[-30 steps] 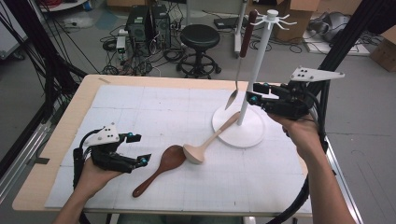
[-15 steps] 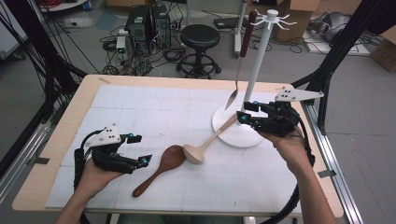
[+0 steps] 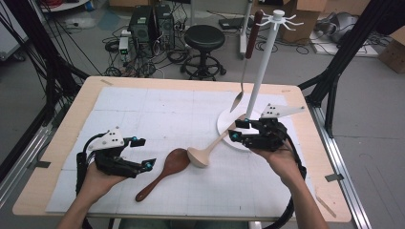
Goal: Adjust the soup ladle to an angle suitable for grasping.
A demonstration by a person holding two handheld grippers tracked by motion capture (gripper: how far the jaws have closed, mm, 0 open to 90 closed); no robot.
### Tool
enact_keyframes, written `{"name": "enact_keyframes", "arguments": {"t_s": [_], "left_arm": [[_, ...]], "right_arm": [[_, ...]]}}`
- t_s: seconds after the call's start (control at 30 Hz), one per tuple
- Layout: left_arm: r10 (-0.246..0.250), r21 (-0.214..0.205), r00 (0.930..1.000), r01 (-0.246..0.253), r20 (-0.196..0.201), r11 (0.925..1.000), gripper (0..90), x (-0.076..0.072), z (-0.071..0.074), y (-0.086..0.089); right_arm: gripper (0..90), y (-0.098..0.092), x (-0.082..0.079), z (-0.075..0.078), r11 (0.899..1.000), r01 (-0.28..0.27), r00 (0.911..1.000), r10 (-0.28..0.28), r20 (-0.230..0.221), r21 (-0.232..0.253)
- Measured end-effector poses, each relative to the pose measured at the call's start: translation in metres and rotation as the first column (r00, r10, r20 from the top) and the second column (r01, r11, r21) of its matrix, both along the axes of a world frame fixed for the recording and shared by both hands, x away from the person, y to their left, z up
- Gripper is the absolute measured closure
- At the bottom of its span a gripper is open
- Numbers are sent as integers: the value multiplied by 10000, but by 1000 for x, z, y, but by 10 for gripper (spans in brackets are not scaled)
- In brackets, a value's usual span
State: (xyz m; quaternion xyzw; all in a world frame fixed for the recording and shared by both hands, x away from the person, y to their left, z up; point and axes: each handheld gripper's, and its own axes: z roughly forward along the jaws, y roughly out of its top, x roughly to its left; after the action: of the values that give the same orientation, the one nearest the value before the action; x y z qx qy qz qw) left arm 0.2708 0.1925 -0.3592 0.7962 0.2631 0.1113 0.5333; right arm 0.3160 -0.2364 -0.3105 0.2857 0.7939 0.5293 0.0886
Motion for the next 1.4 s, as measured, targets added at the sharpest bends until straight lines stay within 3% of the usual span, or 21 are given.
{"name": "enact_keyframes", "arguments": {"t_s": [0.63,1.07,1.4], "left_arm": [[73,-38,10000,-73,-45,10000,210,1,-2,2],[46,-12,10000,-46,-26,10000,210,1,-1,3],[47,-105,10000,-47,-65,9999,210,1,-2,4]], "right_arm": [[481,40,-1,-38,9938,-993,9936,964,-580,-495],[488,57,0,-56,9882,-1254,9899,1187,-775,-878],[559,72,2,-75,9796,-1590,9838,1468,-1029,-1232]]}}
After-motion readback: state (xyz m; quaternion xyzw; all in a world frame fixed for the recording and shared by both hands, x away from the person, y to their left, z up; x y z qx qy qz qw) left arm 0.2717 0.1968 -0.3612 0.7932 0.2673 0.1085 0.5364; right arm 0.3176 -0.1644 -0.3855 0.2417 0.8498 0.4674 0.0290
